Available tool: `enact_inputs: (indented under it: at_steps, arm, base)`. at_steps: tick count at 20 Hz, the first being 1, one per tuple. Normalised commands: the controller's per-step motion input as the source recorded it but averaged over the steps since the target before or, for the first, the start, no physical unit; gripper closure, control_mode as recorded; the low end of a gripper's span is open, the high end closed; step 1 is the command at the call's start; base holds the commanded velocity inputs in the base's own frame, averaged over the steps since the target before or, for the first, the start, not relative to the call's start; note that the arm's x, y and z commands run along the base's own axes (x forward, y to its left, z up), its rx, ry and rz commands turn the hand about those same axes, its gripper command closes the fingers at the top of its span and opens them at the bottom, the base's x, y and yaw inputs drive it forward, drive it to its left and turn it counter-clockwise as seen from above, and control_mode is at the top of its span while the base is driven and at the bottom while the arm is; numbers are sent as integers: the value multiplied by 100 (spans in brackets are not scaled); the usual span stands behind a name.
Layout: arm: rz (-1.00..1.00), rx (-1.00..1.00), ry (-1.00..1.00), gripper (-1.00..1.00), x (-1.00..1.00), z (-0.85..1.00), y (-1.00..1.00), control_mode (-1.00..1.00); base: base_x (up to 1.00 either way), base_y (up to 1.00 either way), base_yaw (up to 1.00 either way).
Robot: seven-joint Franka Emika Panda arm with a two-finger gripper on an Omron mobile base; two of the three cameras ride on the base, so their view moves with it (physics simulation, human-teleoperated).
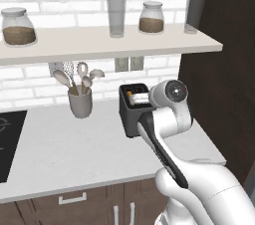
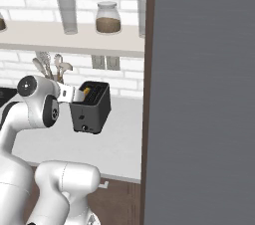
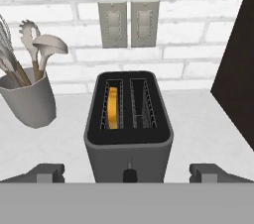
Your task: Start the toaster. Once the lever pops up, take the bread to the plate on the dining counter.
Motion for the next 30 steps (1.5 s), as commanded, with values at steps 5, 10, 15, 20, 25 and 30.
enact_inputs:
  at_steps: [5,10,15,20,25,30]
  arm:
    - [0,0,0,-100,0,0,0,-100]
    - [0,0,0,-100,0,0,0,-100]
    - [0,0,0,-100,0,0,0,-100]
    - [0,0,0,-100,0,0,0,-100]
    - [0,0,0,-100,0,0,0,-100]
    - [0,0,0,-100,0,0,0,-100]
  base:
    - [0,0,0]
    - [0,0,0]
    - [0,0,0]
    - [0,0,0]
    - [0,0,0]
    - [0,0,0]
